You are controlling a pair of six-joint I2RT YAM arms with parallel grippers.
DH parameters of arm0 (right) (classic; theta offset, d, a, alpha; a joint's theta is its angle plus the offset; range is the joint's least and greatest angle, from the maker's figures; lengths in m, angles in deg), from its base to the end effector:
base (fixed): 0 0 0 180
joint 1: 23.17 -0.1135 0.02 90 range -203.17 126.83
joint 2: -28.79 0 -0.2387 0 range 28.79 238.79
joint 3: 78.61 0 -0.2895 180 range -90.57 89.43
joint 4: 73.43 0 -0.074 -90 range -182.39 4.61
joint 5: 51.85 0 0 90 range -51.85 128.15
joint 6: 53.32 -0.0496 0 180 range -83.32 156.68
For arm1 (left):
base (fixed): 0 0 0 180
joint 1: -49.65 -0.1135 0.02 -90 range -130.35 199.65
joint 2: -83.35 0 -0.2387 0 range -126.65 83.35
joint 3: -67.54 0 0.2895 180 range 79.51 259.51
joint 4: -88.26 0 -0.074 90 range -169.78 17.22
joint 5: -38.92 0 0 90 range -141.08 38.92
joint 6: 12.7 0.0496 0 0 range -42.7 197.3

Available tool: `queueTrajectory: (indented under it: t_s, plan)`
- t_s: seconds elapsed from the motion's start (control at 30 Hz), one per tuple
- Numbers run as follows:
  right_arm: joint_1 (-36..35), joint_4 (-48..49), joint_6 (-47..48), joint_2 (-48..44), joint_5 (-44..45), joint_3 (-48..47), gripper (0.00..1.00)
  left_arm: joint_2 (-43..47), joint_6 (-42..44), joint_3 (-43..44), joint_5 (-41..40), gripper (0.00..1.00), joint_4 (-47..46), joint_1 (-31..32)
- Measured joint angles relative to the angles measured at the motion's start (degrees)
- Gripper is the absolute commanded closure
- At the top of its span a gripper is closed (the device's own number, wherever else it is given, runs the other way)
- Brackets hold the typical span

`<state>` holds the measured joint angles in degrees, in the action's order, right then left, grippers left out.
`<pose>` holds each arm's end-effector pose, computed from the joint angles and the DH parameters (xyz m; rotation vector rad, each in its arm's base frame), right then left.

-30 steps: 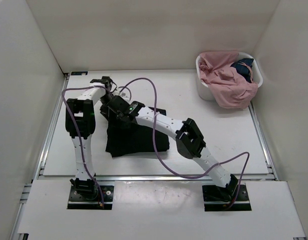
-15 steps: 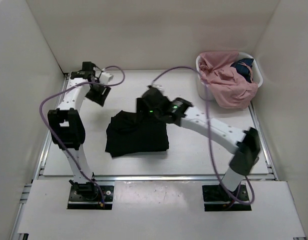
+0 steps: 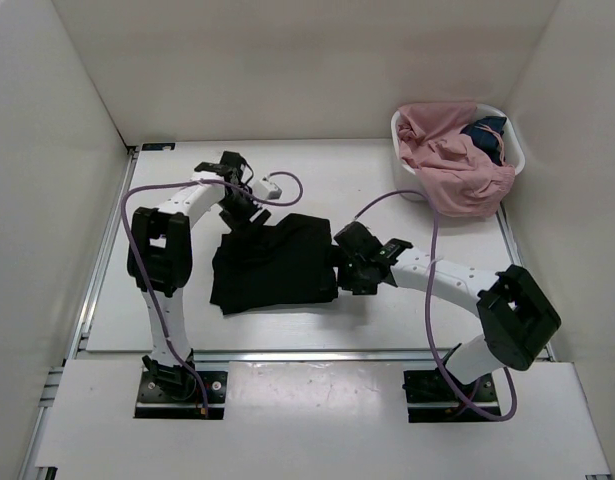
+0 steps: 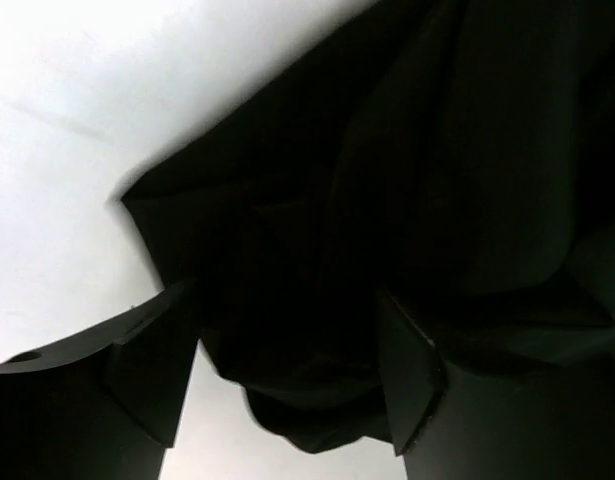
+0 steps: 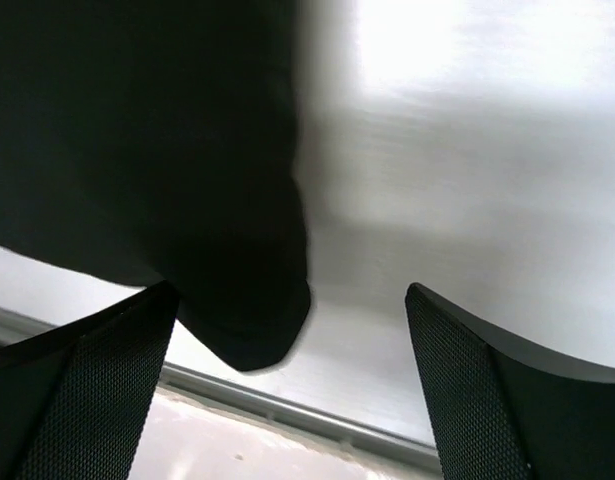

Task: Fold and stack the trousers
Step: Fold the trousers

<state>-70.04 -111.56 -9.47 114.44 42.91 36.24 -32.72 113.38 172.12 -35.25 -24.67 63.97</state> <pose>0.2336 0.2434 0.1447 0.0144 2.6678 0.4671 0.4159 -0.1201 0.1509 1.2605 2.5846 -0.3382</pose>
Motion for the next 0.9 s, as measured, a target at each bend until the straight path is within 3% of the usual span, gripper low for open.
queueTrajectory:
  t_s: [0.03,0.1,0.13,0.17,0.23,0.27,0.33,0.37,0.6,0.73,0.77,0.8,0.87,0.9]
  plan:
    - [0.2,2.0,0.0,0.0,-0.9,0.5,0.04,-0.2,0.3,-1.4,-0.5,0.33,0.2,0.0]
    - [0.4,6.3,-0.3,0.3,-2.8,1.7,0.17,-0.2,0.6,-3.1,-1.3,0.42,0.9,0.0]
    - [0.5,9.0,-0.8,0.3,-4.1,2.9,0.24,-0.2,1.0,-3.5,-1.6,0.54,1.1,0.0]
    - [0.6,11.3,-1.3,0.5,-5.3,4.1,0.43,-0.2,1.1,-3.8,-1.7,0.65,1.0,0.0]
    - [0.6,15.9,-2.4,1.0,-7.4,6.5,0.63,-0.2,1.6,-4.0,-1.9,0.86,0.9,0.0]
    - [0.7,17.6,-3.1,1.3,-8.2,7.7,0.82,-0.2,1.3,-4.0,-2.1,0.86,0.9,0.0]
    - [0.8,20.1,-4.2,2.0,-9.4,9.4,0.98,-0.2,0.8,-3.8,-2.6,0.86,1.0,0.0]
    - [0.9,21.0,-4.8,2.3,-9.8,10.0,1.00,-0.4,0.3,-3.1,-2.9,0.86,1.4,-0.3]
    - [1.3,24.7,-5.9,0.4,-11.5,13.8,1.00,-5.1,-6.1,11.8,-4.3,0.86,1.6,-4.5]
    - [1.3,27.5,-6.1,-0.6,-13.1,14.6,1.00,-6.0,-8.7,14.6,-5.4,0.86,1.9,-5.5]
    - [1.3,27.8,-6.0,-0.6,-13.5,14.6,1.00,-6.5,-9.2,15.0,-6.0,0.81,1.8,-5.5]
    - [1.3,27.8,-5.9,-0.6,-13.9,14.6,0.98,-7.3,-9.7,15.2,-6.5,0.65,1.8,-5.4]
    - [1.3,27.1,-5.7,-0.6,-14.3,14.5,0.58,-9.0,-9.9,15.4,-7.4,0.40,1.4,-5.0]
    - [1.3,25.9,-5.0,-0.5,-14.5,14.2,0.37,-9.9,-10.3,15.4,-8.0,0.33,1.2,-4.9]
